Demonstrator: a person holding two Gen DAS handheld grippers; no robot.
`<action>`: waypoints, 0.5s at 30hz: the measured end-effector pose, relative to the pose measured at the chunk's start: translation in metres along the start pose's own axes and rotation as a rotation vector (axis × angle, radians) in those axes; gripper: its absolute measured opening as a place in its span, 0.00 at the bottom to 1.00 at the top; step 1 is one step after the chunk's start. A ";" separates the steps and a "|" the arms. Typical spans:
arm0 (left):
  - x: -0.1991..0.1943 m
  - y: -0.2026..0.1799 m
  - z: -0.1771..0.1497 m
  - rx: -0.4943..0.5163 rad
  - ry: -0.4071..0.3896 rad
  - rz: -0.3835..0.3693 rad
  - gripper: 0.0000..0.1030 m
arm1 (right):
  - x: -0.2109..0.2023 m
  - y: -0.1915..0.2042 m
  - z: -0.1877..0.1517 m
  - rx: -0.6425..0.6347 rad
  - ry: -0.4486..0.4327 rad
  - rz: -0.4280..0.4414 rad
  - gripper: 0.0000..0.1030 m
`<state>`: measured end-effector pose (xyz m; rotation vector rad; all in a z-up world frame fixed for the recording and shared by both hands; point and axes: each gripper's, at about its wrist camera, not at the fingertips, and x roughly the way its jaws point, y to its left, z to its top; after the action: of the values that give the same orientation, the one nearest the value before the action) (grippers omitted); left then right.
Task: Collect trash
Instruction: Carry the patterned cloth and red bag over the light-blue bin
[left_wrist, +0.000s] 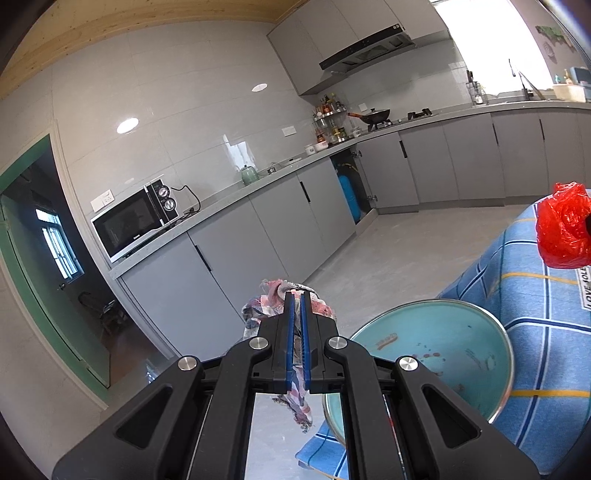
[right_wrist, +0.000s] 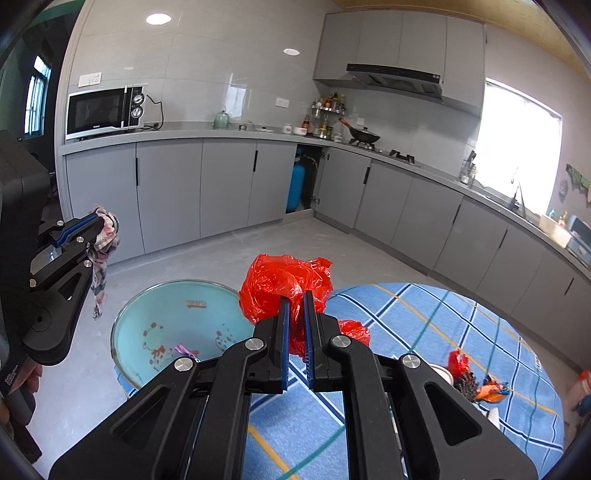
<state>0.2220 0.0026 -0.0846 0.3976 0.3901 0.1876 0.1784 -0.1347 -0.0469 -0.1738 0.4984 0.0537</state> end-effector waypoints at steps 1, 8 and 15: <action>0.000 0.000 0.000 0.002 -0.001 0.004 0.03 | 0.002 0.002 0.000 0.000 0.001 0.004 0.07; 0.007 0.003 -0.002 0.004 0.010 0.003 0.03 | 0.011 0.009 0.001 -0.004 0.009 0.024 0.07; 0.012 0.002 -0.004 0.018 0.012 0.021 0.04 | 0.018 0.014 0.000 -0.007 0.017 0.041 0.07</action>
<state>0.2308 0.0083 -0.0911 0.4188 0.4000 0.2075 0.1926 -0.1211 -0.0573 -0.1707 0.5189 0.0936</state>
